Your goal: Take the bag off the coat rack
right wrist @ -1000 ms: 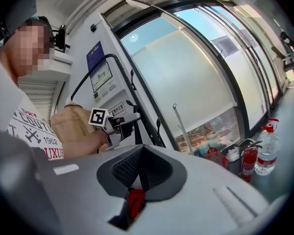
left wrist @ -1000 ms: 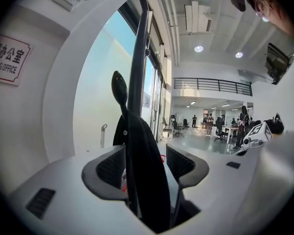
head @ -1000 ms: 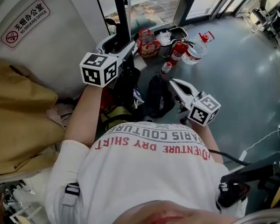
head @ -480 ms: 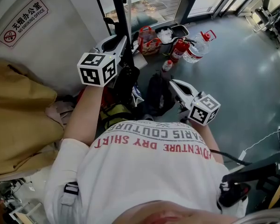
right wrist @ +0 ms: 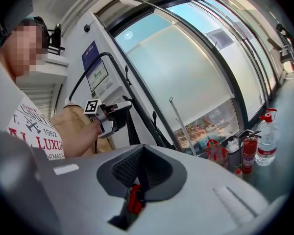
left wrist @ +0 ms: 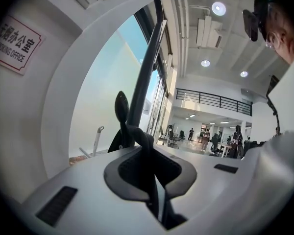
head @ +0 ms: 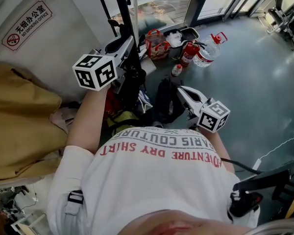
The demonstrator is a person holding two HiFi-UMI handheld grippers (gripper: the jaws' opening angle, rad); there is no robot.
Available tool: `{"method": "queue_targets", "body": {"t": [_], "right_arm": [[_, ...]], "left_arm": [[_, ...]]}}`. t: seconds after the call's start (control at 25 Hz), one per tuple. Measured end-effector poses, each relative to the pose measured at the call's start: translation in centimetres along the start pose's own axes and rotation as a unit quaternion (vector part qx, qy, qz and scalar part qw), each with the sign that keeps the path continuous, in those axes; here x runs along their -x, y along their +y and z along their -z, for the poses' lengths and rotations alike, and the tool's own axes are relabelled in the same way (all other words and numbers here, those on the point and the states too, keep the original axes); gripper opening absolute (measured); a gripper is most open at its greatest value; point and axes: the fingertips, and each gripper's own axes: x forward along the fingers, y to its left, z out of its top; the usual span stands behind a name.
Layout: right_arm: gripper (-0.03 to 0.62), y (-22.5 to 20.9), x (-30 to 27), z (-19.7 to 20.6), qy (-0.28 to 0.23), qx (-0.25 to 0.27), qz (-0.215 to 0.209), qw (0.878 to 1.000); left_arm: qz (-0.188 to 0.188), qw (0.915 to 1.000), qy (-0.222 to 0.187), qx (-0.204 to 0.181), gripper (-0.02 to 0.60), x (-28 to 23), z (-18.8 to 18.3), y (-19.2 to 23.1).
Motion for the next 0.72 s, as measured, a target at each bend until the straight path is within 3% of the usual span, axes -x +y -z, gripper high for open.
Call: {"method": "queue_targets", "body": {"t": [0.4,0.56,0.72], "right_arm": [[0.002,-0.1,0.8,1.3,0.004,-0.017,0.003,1.000],[0.002,0.0,0.9,1.3,0.005,-0.018,0.003,1.000],[0.002,0.6,0.8,0.9,0.002,-0.013,-0.002,1.000]], "left_arm": [[-0.005,0.9995,-0.020,0.024,0.023,0.5,-4.2,-0.4],[-0.005,0.9976,-0.065,0.022,0.023,2.2,-8.0,-0.4],[-0.017,0.9921,-0.124,-0.005,0.023,6.0,-13.2,-0.3]]}}
